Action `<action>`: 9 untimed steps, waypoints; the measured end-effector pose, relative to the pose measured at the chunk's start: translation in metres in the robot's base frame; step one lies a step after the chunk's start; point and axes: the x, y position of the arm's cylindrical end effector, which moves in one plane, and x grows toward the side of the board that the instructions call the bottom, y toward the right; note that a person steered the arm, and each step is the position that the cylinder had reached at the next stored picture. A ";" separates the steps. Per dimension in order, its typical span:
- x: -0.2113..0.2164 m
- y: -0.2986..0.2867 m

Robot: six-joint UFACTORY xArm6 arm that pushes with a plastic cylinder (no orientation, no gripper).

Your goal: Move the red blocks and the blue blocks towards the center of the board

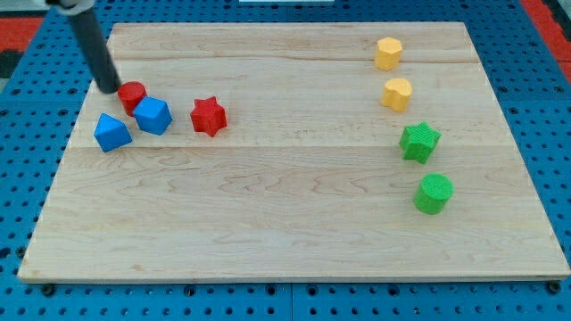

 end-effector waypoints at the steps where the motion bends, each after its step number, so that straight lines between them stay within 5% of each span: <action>1: 0.022 0.030; 3: 0.037 0.142; 8: 0.008 -0.043; 9: 0.072 -0.050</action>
